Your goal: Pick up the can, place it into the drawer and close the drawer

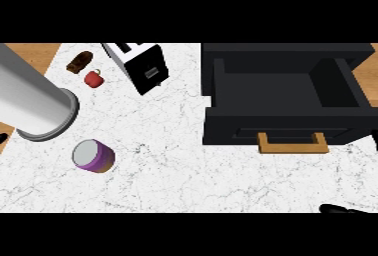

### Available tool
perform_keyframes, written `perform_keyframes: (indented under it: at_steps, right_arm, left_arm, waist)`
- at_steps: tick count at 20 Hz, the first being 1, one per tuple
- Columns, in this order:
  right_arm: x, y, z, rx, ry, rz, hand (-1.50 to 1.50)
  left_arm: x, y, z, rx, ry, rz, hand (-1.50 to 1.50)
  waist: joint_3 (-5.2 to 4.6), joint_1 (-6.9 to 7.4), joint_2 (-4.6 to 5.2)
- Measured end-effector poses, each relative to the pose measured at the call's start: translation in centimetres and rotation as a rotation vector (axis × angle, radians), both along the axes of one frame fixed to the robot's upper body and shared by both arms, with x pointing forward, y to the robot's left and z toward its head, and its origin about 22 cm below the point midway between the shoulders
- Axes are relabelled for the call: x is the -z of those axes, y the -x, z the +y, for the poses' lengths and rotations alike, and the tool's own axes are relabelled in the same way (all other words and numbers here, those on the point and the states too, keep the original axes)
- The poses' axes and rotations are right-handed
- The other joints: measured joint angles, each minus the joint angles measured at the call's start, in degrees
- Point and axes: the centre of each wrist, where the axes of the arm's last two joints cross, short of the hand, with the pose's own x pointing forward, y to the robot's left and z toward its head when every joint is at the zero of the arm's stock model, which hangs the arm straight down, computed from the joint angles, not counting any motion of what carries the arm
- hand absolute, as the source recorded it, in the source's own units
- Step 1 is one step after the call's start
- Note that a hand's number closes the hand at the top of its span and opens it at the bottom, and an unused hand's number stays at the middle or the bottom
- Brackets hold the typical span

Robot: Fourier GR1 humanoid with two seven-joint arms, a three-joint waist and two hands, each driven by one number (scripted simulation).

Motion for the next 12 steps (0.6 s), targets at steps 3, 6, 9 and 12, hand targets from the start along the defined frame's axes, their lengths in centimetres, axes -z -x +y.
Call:
perform_keyframes:
  at_steps: [3,6,9,12]
  right_arm:
    - [0.3,1.0,-0.8,0.0,-0.003,0.004,-1.5]
    - [0.2,1.8,-2.1,-0.003,0.002,0.009,-1.5]
    - [0.5,2.7,-3.0,-0.005,0.0,0.005,-1.5]
    - [0.7,3.0,-4.1,-0.012,-0.005,0.002,-1.5]
  left_arm:
    - [-1.2,0.1,1.2,0.0,-0.006,0.006,-1.5]
    - [-1.6,0.9,2.1,-0.011,0.013,0.021,-1.5]
    - [-1.4,1.1,2.2,-0.023,0.054,0.053,-1.5]
    - [-1.1,0.4,2.2,-0.032,0.104,0.096,-1.5]
  waist:
    - [0.0,-0.08,-0.01]
    - [0.01,-0.04,-0.02]
    - [0.01,-0.09,-0.03]
    - [0.01,-0.25,0.01]
